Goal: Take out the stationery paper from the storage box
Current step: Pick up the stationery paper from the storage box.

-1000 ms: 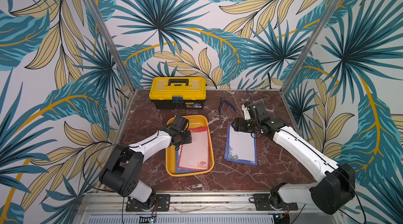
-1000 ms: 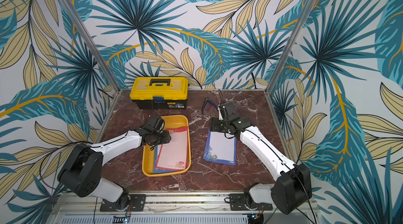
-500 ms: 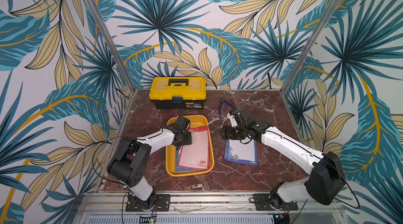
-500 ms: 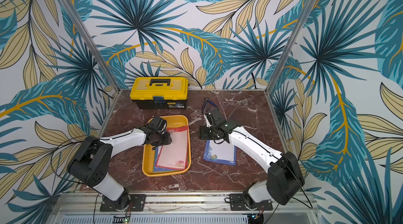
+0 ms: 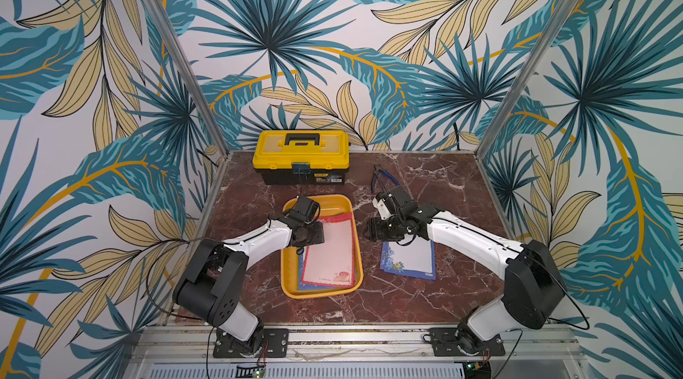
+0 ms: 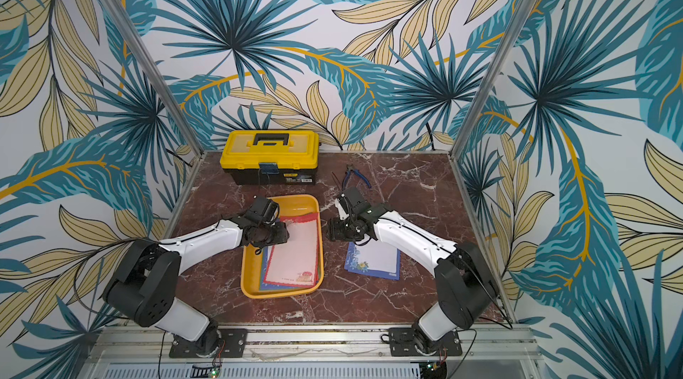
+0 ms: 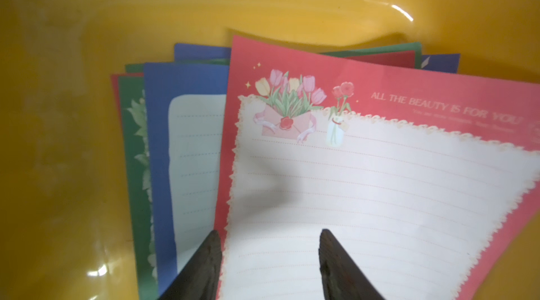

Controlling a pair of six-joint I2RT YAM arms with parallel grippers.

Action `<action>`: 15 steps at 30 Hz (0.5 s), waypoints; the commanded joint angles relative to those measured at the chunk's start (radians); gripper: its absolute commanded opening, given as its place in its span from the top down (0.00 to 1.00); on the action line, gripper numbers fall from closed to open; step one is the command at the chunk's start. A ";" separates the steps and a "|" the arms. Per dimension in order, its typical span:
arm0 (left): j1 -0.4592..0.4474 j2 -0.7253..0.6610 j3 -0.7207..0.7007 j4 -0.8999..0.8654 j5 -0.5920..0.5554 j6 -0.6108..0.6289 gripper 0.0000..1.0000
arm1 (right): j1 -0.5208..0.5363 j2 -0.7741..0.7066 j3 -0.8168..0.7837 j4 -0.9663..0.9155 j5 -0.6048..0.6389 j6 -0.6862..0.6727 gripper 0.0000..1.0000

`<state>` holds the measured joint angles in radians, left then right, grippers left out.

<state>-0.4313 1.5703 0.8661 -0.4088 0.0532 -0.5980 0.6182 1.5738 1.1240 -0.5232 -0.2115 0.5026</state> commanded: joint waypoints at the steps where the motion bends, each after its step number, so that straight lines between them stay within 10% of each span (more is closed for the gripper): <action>1: 0.009 0.023 -0.016 -0.004 -0.022 -0.005 0.43 | 0.016 0.025 0.018 0.014 -0.025 0.012 0.37; 15: 0.009 0.053 -0.013 -0.004 -0.005 0.008 0.39 | 0.038 0.057 0.034 0.036 -0.087 0.031 0.38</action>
<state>-0.4294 1.5959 0.8581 -0.4046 0.0486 -0.5934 0.6498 1.6142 1.1351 -0.4976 -0.2676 0.5236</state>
